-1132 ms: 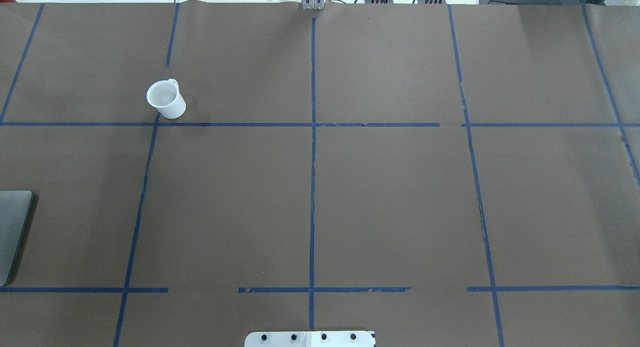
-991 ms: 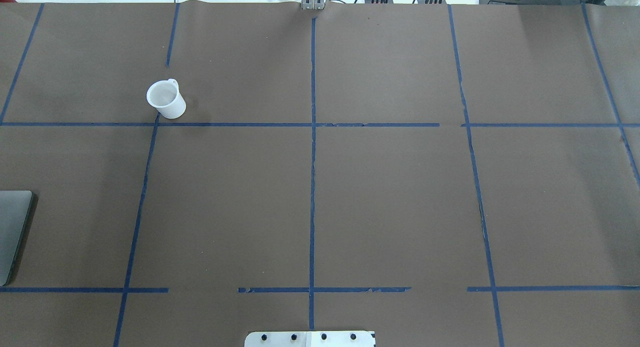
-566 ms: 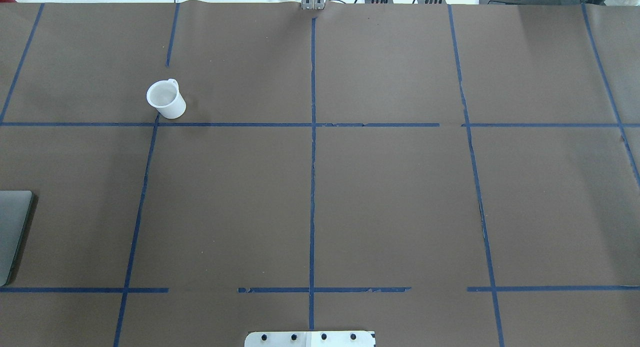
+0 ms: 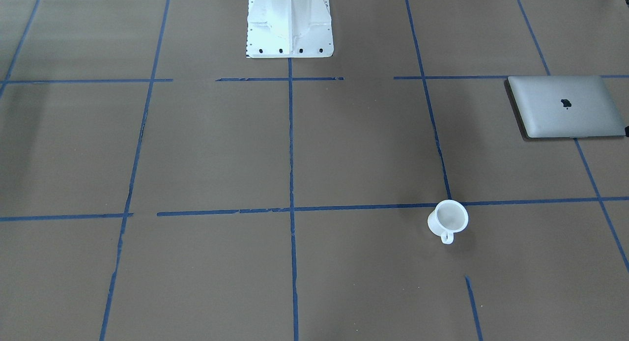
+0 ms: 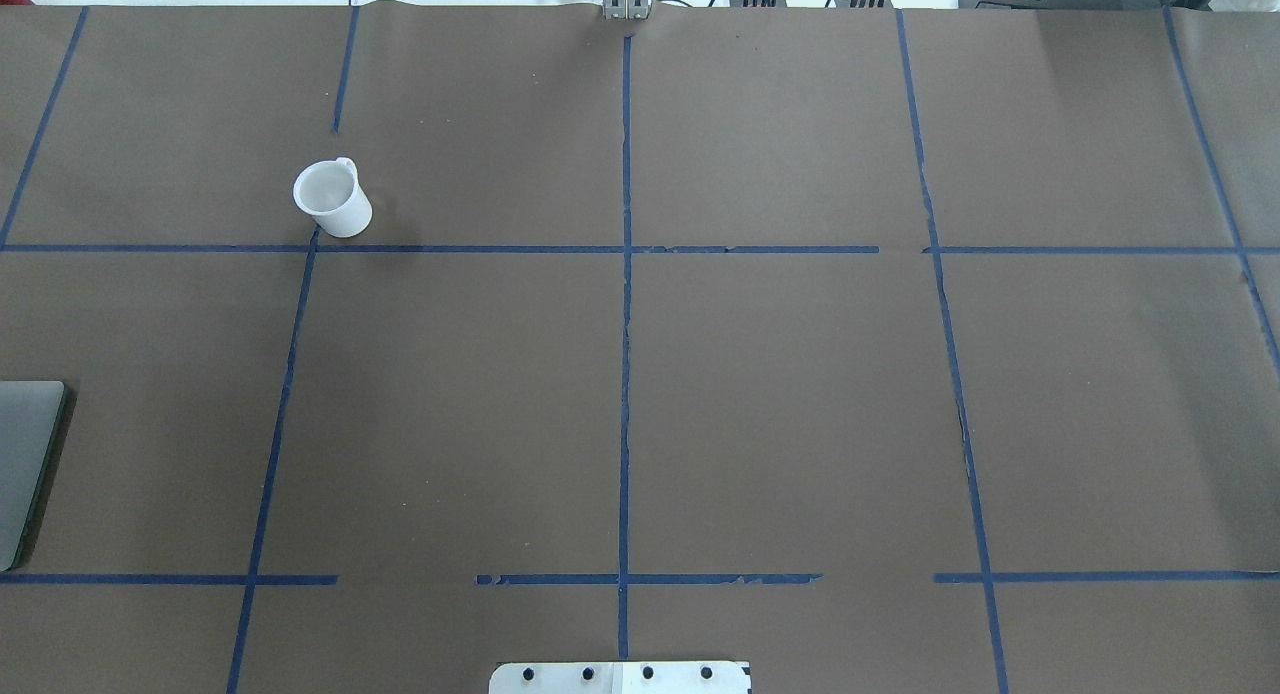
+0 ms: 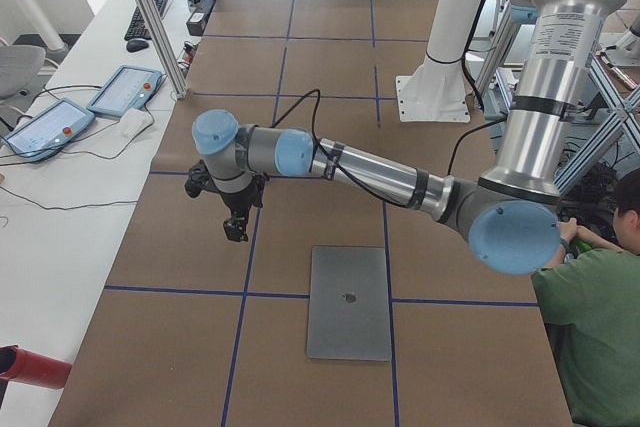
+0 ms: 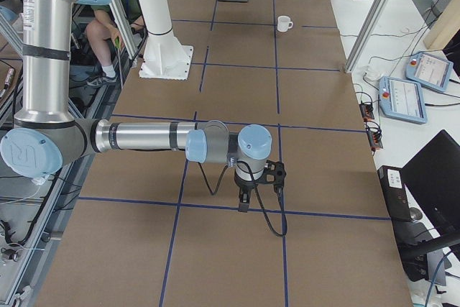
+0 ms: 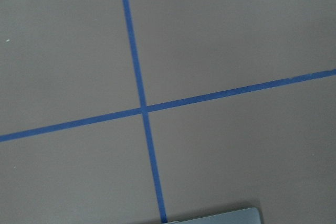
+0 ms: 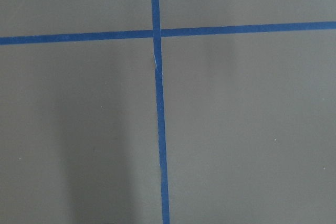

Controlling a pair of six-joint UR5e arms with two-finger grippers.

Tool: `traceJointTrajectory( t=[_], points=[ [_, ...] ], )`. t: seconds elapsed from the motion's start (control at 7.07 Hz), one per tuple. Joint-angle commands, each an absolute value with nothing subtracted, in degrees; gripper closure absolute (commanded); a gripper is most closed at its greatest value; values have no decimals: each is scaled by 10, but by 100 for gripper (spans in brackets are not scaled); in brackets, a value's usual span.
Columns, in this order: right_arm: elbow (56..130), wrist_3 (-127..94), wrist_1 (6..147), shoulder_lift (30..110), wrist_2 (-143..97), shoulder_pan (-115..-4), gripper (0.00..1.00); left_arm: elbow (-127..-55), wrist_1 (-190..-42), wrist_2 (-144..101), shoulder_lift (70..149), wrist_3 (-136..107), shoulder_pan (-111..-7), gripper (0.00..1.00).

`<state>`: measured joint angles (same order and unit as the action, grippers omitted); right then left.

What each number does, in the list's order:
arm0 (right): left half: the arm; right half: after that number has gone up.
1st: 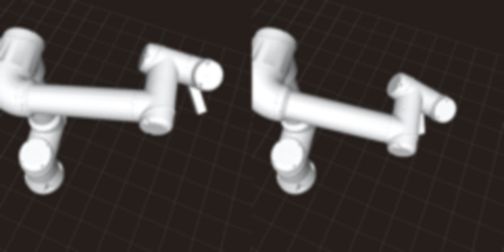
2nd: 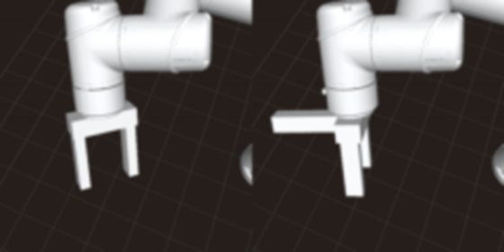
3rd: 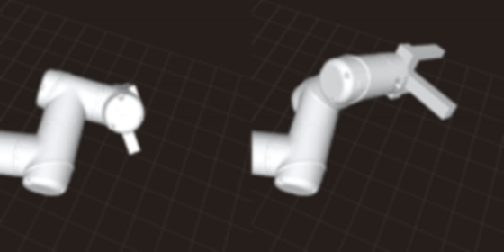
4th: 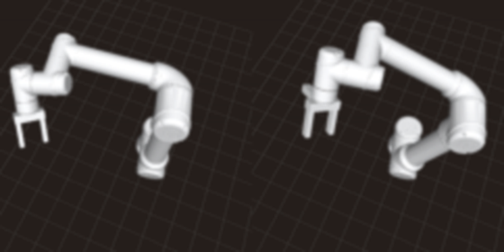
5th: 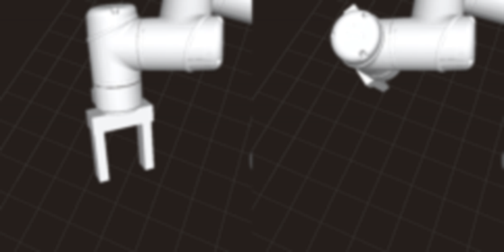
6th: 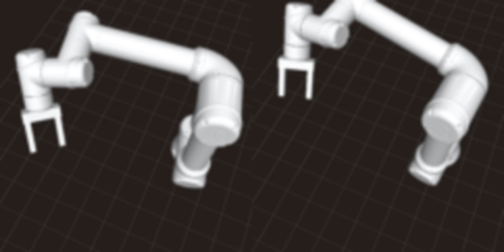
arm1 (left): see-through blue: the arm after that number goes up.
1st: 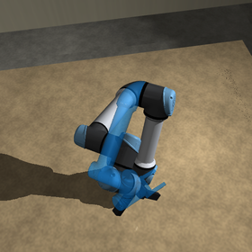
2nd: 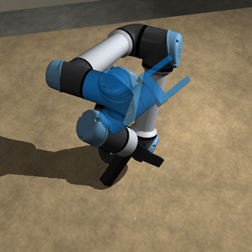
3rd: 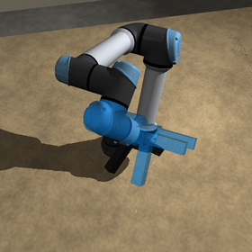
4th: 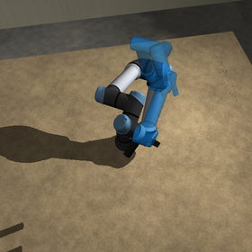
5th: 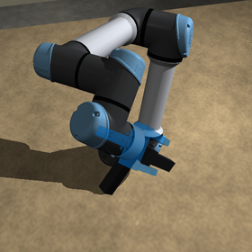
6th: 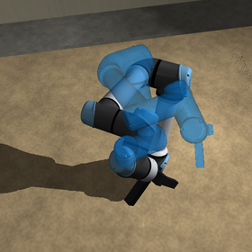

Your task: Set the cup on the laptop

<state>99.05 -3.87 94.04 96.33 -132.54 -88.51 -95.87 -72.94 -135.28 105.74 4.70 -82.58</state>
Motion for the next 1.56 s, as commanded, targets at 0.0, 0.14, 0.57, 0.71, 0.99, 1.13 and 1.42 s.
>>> traceJointTrajectory(
  t=[0.0,0.14,0.57,0.71,0.99,1.13,1.42],
  points=[
    [991,-39,940,963,-1325,-885,0,-962,-698,-1381,1135,-85,-771,0],
    [991,-39,940,963,-1325,-885,0,-959,-701,-1380,1159,-125,-748,0],
    [991,-39,940,963,-1325,-885,0,-951,-820,-1349,1171,-208,-696,0],
    [991,-39,940,963,-1325,-885,0,-940,-891,-1326,1170,-286,-668,0],
    [991,-39,940,963,-1325,-885,0,-852,-1025,-1325,1195,-441,-618,0],
    [991,-39,940,963,-1325,-885,0,-795,-1045,-1324,1226,-451,-605,0],
    [991,-39,940,963,-1325,-885,0,-698,-1049,-1292,1298,-443,-599,0]
  ],
)
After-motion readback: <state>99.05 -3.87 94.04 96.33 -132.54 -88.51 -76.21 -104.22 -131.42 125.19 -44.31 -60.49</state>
